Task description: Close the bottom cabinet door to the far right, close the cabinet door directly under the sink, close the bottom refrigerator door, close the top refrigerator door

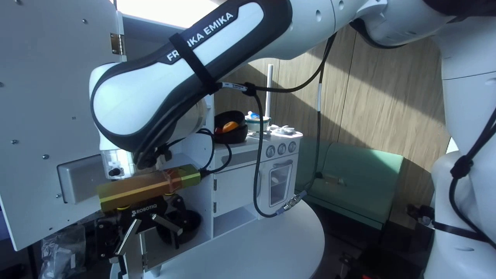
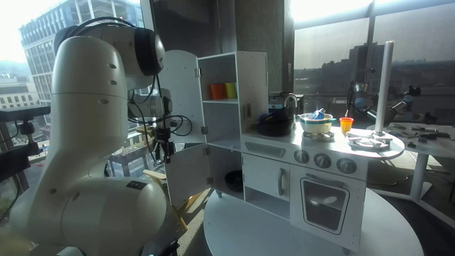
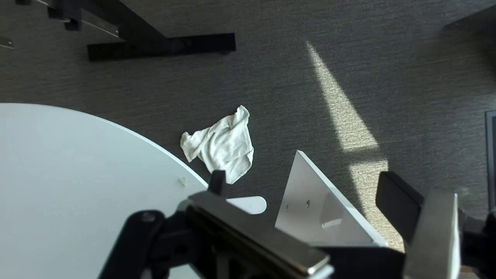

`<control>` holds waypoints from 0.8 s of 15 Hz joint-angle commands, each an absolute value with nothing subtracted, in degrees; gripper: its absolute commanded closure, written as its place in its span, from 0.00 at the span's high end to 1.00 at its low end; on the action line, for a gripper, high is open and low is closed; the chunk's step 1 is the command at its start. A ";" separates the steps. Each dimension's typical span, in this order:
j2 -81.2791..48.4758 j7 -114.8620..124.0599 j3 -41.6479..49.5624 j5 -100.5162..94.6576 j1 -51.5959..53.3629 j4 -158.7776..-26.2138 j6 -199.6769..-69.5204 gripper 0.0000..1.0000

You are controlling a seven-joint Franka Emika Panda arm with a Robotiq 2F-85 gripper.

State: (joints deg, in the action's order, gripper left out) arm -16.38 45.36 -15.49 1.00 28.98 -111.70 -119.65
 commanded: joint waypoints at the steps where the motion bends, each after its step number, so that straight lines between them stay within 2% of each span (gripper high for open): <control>1: -14.32 44.99 -14.94 -2.16 27.42 -114.09 -117.37 1.00; 4: -14.03 45.35 -14.81 -5.02 27.18 -113.06 -118.22 1.00; 8: -12.91 46.45 -15.14 -13.93 28.78 -107.74 -111.71 1.00; 12: -14.46 46.20 -16.73 -14.21 28.40 -105.00 -124.77 1.00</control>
State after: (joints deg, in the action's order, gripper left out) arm -13.41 45.55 -15.98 -13.69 28.52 -106.94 -117.59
